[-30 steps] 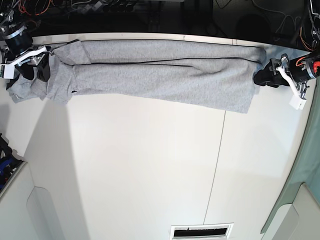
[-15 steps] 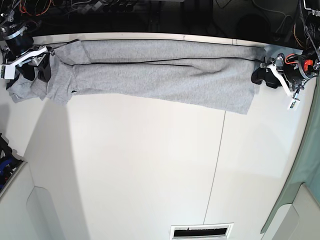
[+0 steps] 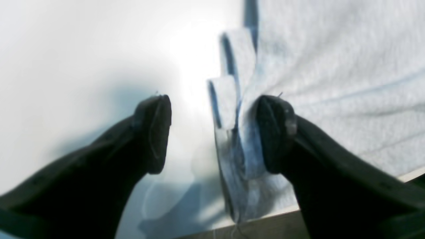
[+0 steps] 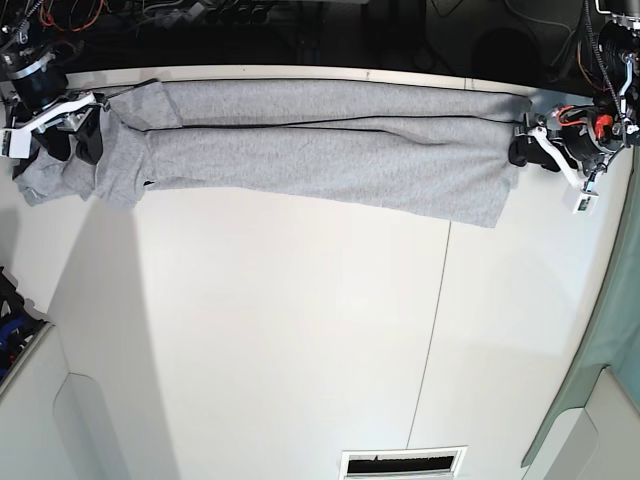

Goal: Layout the t-shirt on the table in an organized manner, then fold the t-shirt properly
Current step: 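Regrasp the strip ends with both grippers and tighten the strip, then carry the strip end with the left gripper over toward the right gripper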

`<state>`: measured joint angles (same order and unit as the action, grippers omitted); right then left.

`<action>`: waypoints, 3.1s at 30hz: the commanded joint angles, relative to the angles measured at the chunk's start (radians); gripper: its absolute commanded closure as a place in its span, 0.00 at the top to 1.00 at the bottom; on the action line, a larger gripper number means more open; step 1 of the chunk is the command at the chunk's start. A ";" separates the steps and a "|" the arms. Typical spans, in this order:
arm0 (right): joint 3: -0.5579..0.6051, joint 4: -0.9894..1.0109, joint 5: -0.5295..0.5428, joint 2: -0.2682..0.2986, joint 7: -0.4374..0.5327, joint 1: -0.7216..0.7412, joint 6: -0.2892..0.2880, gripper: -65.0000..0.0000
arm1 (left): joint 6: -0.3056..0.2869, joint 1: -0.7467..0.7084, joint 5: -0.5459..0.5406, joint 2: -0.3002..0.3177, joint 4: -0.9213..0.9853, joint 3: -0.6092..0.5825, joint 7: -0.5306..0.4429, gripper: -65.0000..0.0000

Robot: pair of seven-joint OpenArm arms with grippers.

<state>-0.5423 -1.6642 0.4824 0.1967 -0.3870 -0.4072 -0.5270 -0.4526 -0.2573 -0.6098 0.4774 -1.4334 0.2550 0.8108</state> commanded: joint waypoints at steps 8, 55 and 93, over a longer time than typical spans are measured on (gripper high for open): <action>-0.007 -0.014 0.015 0.011 0.020 0.000 -0.001 0.51 | -0.095 -0.069 -0.166 0.011 -0.011 0.005 0.058 0.67; -0.012 -0.014 0.066 0.016 0.018 -0.001 -0.001 0.51 | -0.011 -0.043 0.264 -0.325 -0.463 -0.645 -0.150 0.00; 0.056 0.318 -0.071 0.199 0.090 0.119 0.043 0.00 | -0.076 0.074 0.249 -0.492 -0.150 -0.695 -0.209 0.59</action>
<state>-0.4805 -1.3281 0.4004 0.3790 -0.3202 -0.2935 -0.4828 -0.5095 -0.1902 -0.3408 -0.0032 -1.5669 -0.4381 0.6270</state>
